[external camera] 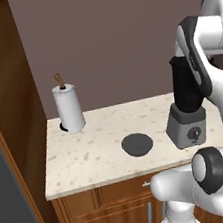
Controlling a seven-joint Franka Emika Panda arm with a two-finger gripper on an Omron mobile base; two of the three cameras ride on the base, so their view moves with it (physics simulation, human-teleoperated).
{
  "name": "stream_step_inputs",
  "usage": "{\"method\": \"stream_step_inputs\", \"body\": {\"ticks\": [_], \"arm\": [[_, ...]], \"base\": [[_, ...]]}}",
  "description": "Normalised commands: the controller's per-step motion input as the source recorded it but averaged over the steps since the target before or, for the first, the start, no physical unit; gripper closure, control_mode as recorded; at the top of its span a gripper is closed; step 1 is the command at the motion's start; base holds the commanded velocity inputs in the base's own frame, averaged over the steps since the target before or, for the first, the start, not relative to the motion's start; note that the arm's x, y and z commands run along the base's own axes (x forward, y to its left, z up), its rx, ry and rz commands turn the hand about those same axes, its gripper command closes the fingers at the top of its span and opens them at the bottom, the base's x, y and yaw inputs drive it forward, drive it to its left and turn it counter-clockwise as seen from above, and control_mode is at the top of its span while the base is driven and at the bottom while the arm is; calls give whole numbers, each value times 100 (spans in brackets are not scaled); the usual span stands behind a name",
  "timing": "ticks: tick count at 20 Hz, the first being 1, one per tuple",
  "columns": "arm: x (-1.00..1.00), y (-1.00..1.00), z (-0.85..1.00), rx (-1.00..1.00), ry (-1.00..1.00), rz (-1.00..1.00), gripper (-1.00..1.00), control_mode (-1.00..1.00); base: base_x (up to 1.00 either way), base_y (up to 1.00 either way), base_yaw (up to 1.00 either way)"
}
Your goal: Grab the lemon and onion from the fridge, place them in the blender, close the lid, and turn on the blender to create a marinade.
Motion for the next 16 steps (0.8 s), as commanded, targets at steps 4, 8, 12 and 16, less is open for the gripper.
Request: {"method": "stream_step_inputs", "body": {"ticks": [4, 8, 12, 16], "arm": [[58, -13, -3, 3, -2, 0, 100, -100], [65, -30, -1, 3, 0, 0, 100, -100], [14, -17, -33, 3, 0, 0, 100, -100], [-18, -1, -62, 0, 3, 0, 100, -100]], "base": [[0, 0, 0], [0, 0, 0], [0, 0, 0], [0, 0, 0]]}}
